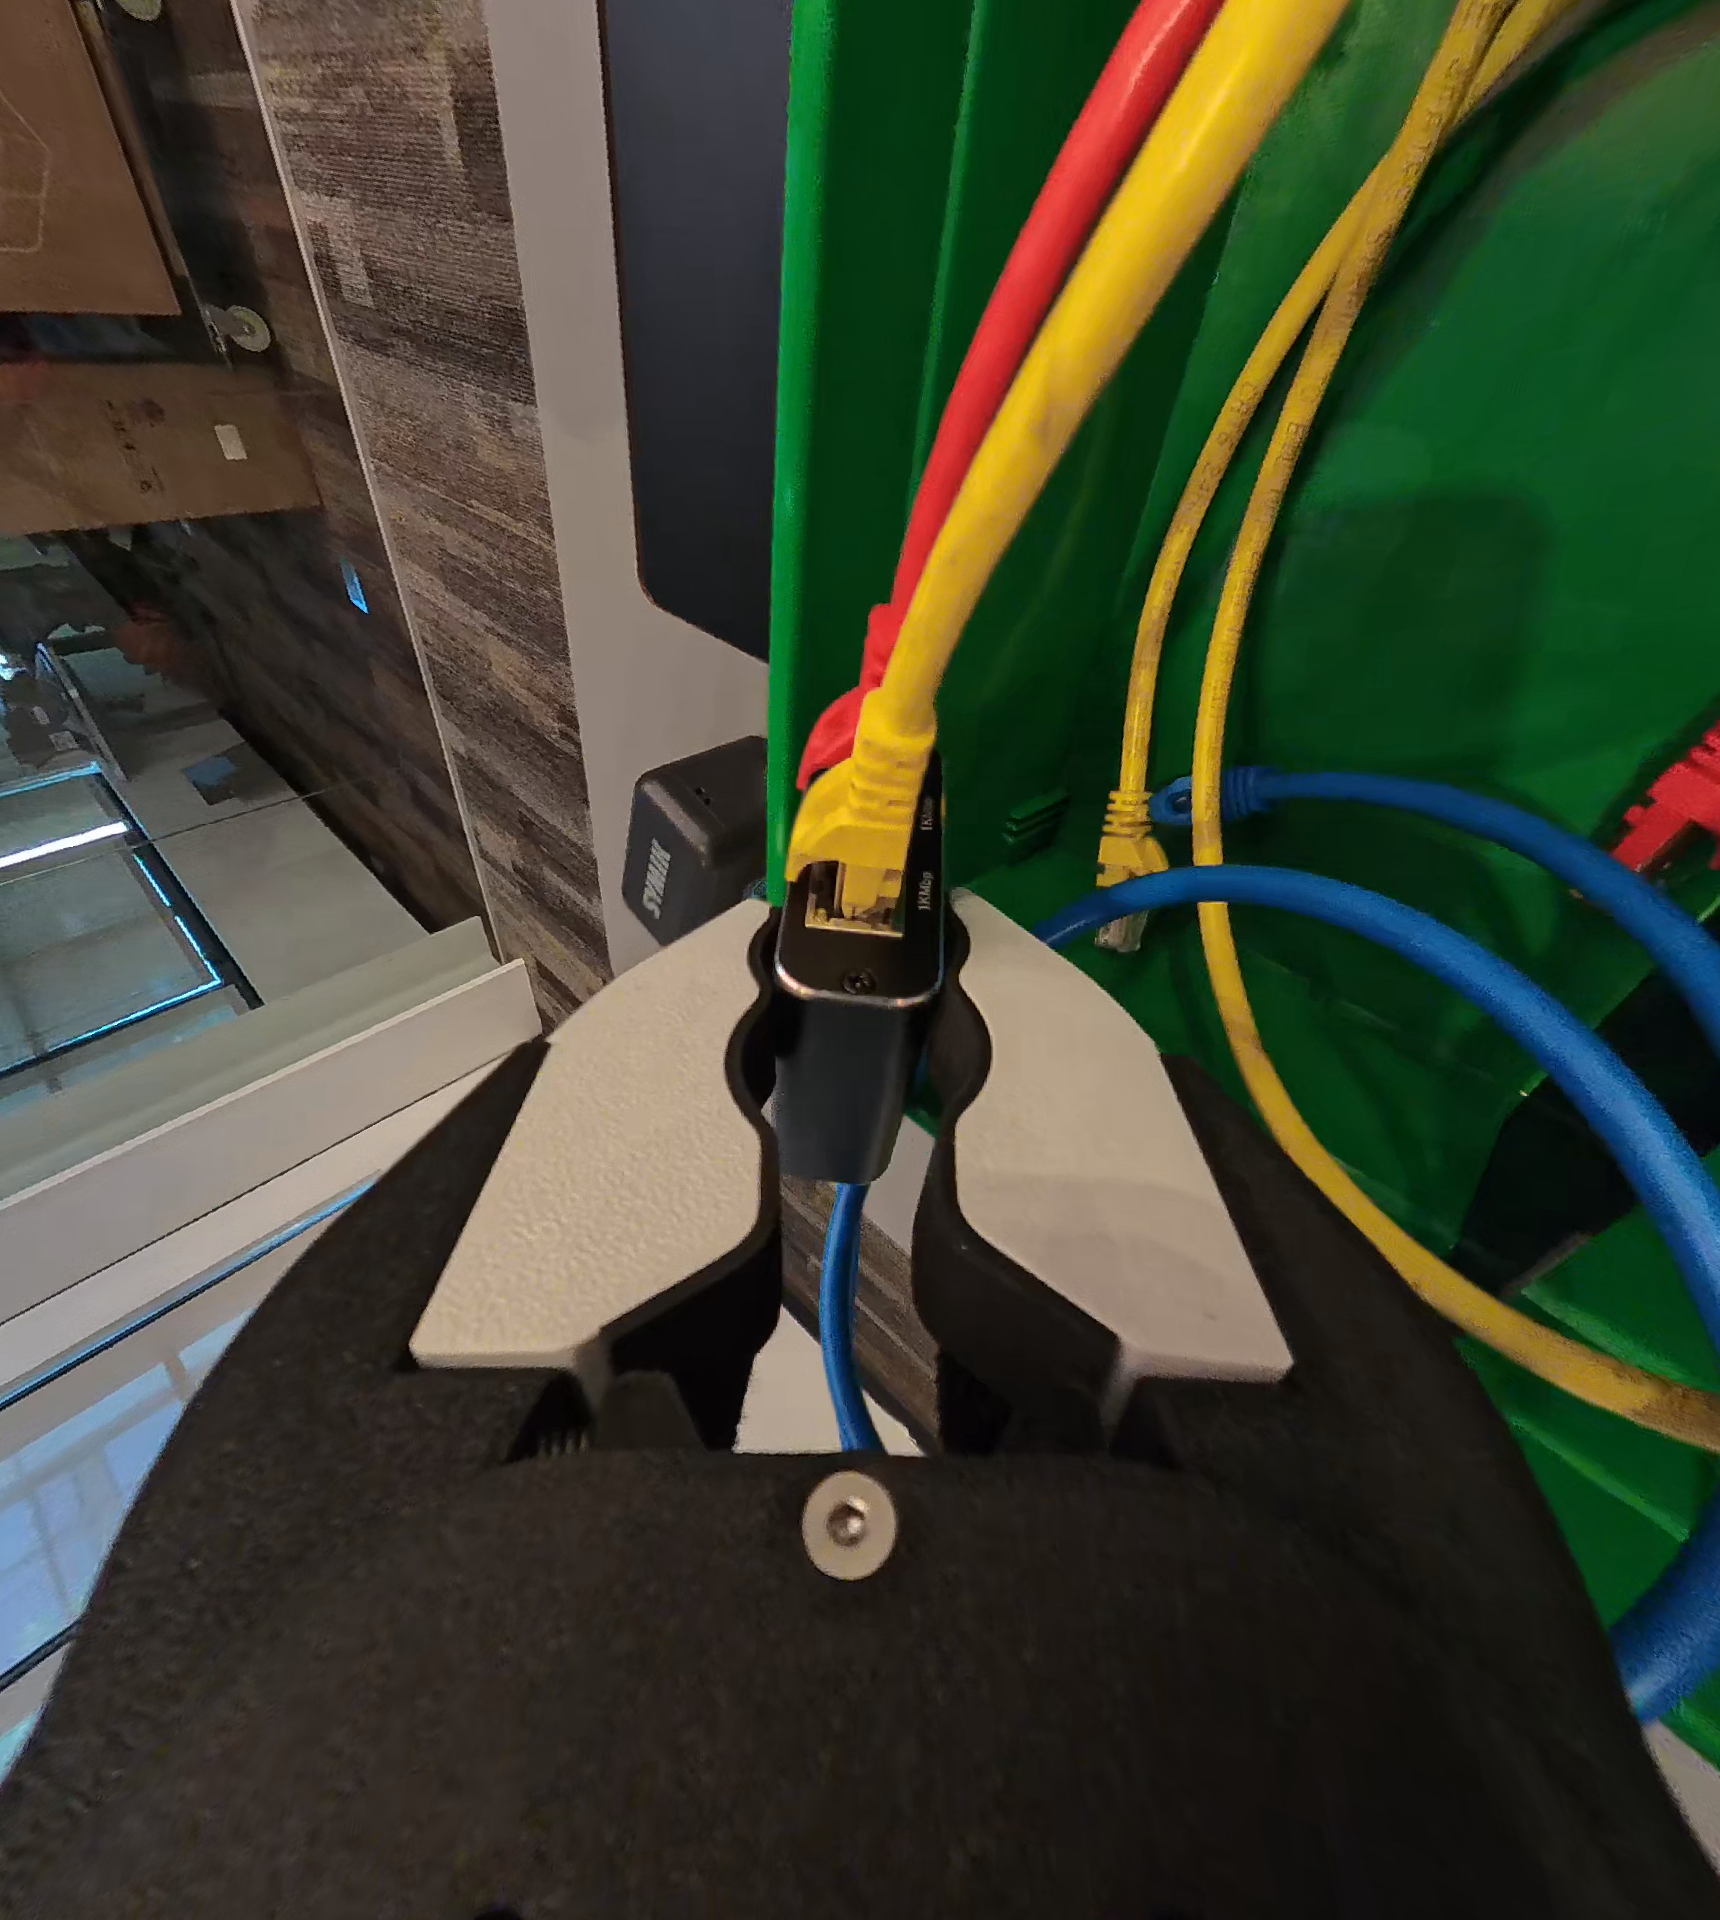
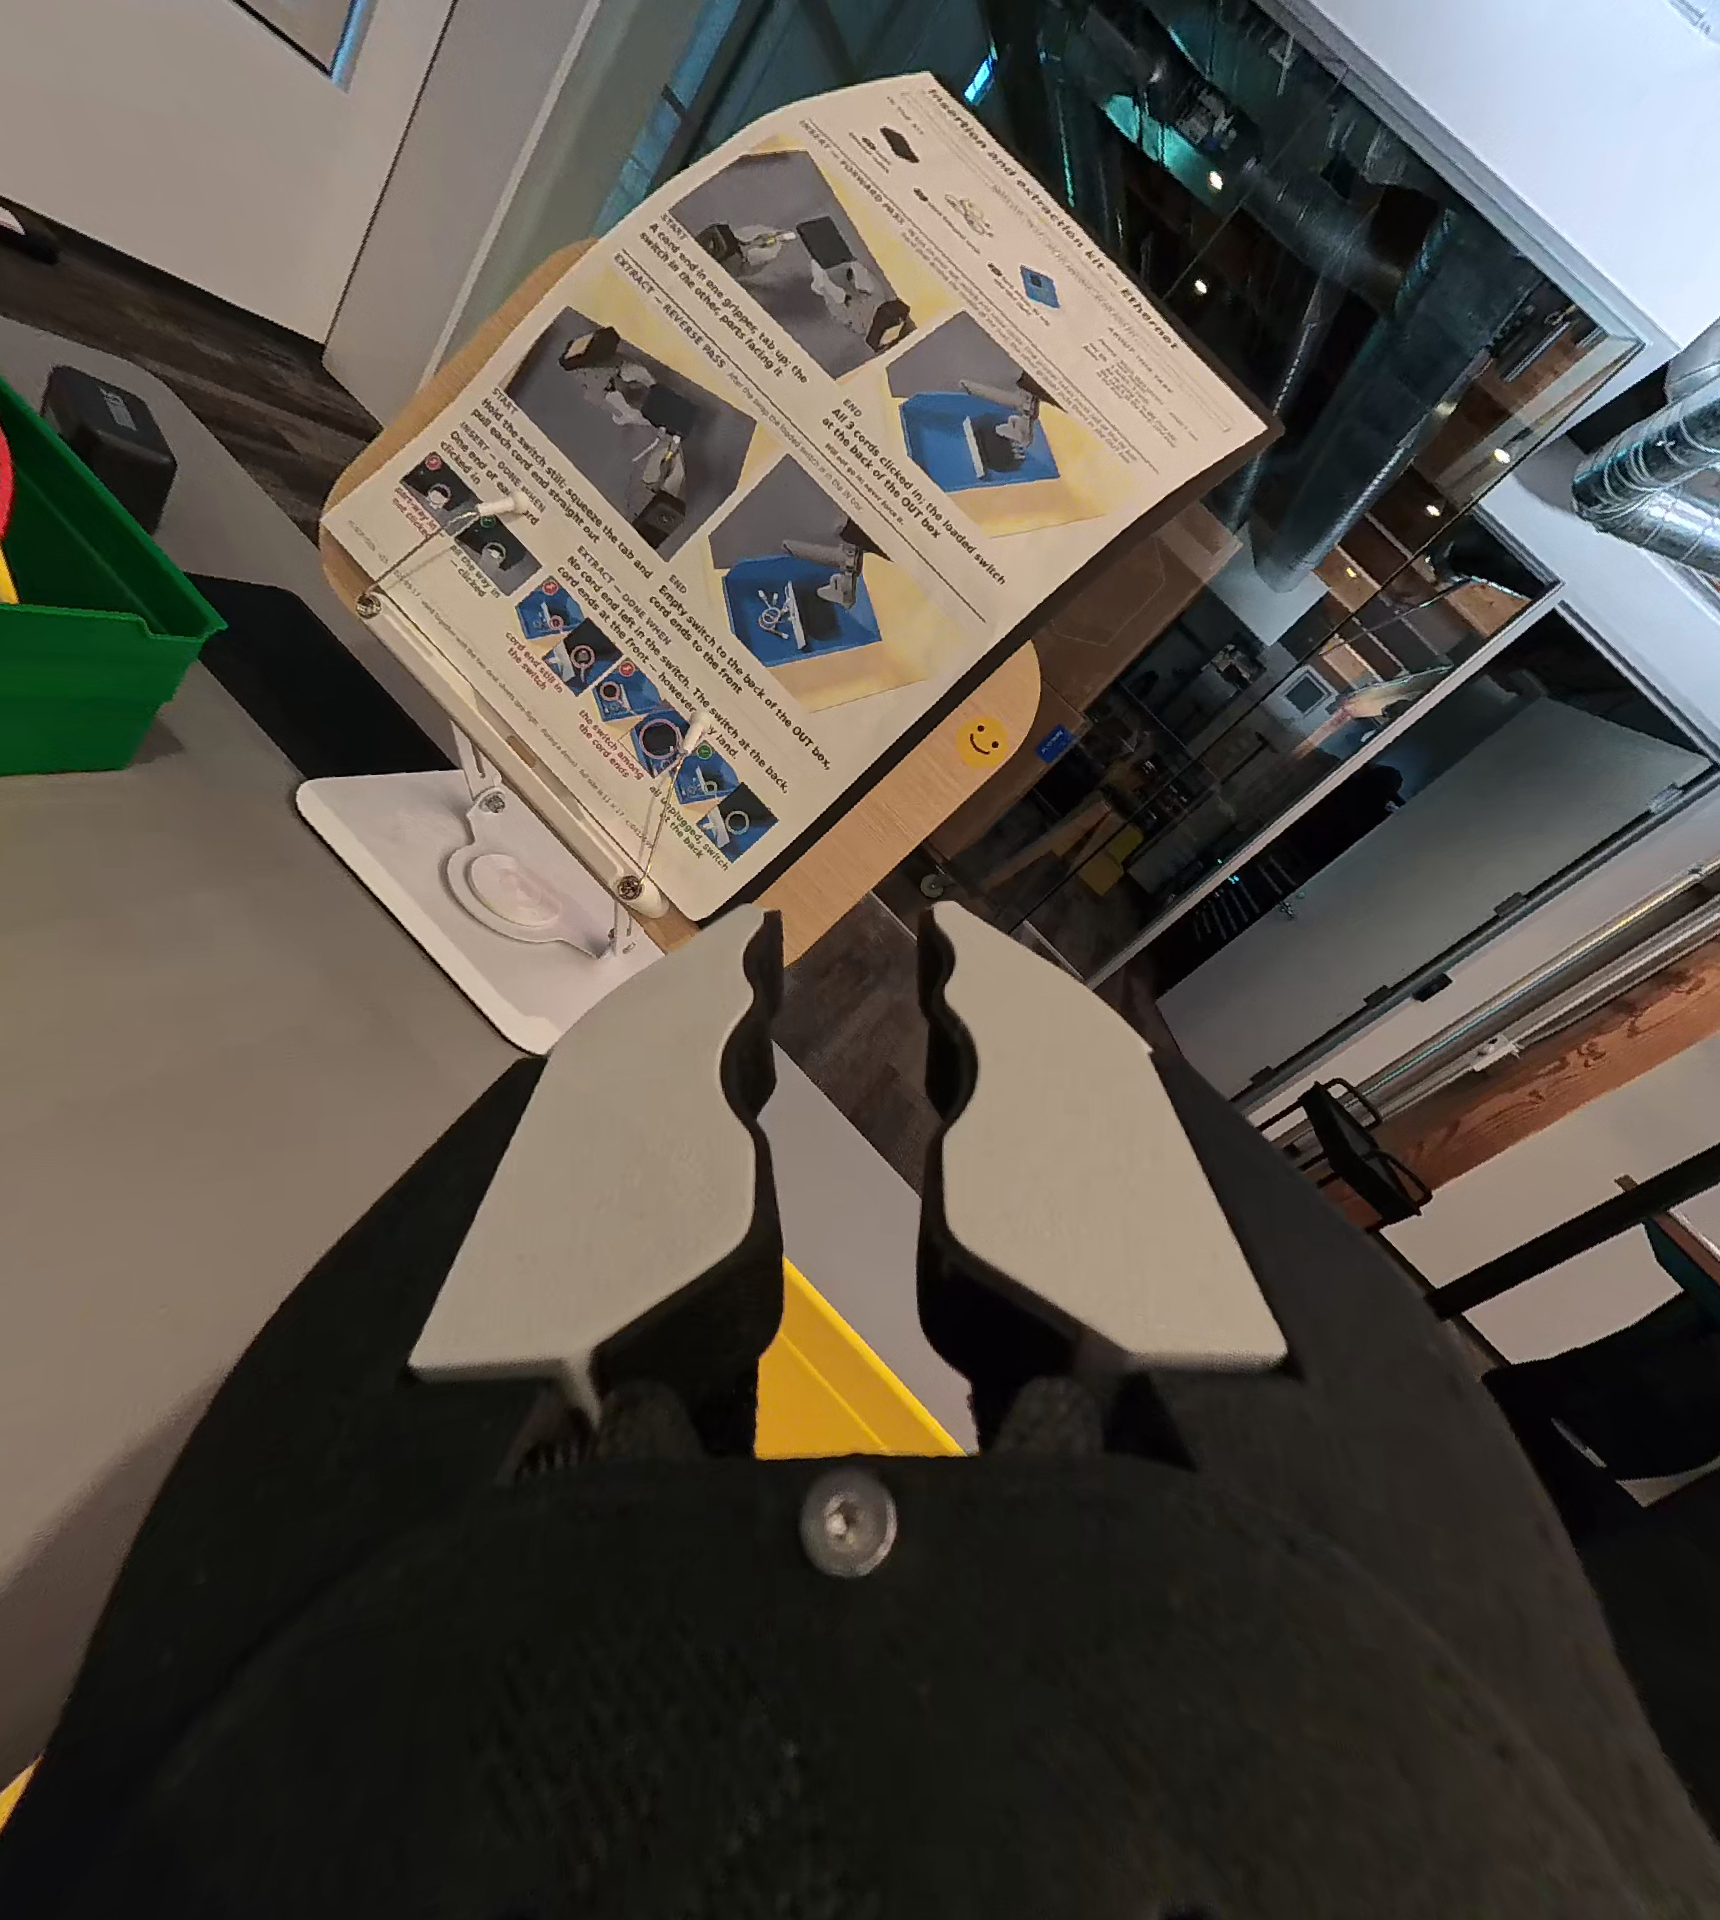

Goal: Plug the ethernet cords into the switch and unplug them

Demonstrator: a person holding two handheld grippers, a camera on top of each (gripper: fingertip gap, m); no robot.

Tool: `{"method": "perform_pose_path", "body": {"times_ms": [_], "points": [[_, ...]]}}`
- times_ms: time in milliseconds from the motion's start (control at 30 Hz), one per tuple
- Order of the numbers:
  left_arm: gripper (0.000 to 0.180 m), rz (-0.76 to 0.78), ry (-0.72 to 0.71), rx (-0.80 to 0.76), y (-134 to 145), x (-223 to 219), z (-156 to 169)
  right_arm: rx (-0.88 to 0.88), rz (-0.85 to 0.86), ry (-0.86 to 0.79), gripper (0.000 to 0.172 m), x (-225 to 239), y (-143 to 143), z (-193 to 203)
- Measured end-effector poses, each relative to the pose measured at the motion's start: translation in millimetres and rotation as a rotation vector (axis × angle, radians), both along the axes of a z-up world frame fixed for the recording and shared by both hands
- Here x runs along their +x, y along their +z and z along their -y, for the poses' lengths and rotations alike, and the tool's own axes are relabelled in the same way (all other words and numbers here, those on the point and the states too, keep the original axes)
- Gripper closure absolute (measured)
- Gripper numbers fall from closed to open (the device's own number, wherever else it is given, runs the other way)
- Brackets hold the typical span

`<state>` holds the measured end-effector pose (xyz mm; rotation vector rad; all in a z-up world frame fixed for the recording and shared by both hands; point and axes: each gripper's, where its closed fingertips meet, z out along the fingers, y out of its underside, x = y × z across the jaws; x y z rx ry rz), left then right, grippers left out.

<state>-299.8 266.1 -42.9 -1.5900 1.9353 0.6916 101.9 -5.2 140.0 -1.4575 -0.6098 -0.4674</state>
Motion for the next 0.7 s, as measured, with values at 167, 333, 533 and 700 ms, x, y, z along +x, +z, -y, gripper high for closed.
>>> {"method": "perform_pose_path", "body": {"times_ms": [167,333,533,700], "points": [[0.155,0.015,-0.019,0.047,16.0,0.5,3.7,-0.009,0.015,0.005,0.146,-2.1,-1.8,-0.7],[0.155,0.032,-0.034,0.089,34.2,1.7,10.3,-0.003,0.020,0.014,0.146,-3.7,0.2,1.2],[0.156,0.062,-0.042,0.126,63.1,3.6,20.3,0.010,0.008,0.047,0.146,-8.0,3.1,2.6],[0.156,0.096,-0.075,0.214,101.2,8.8,30.5,0.014,0.006,0.058,0.146,-9.6,4.0,3.4]]}}
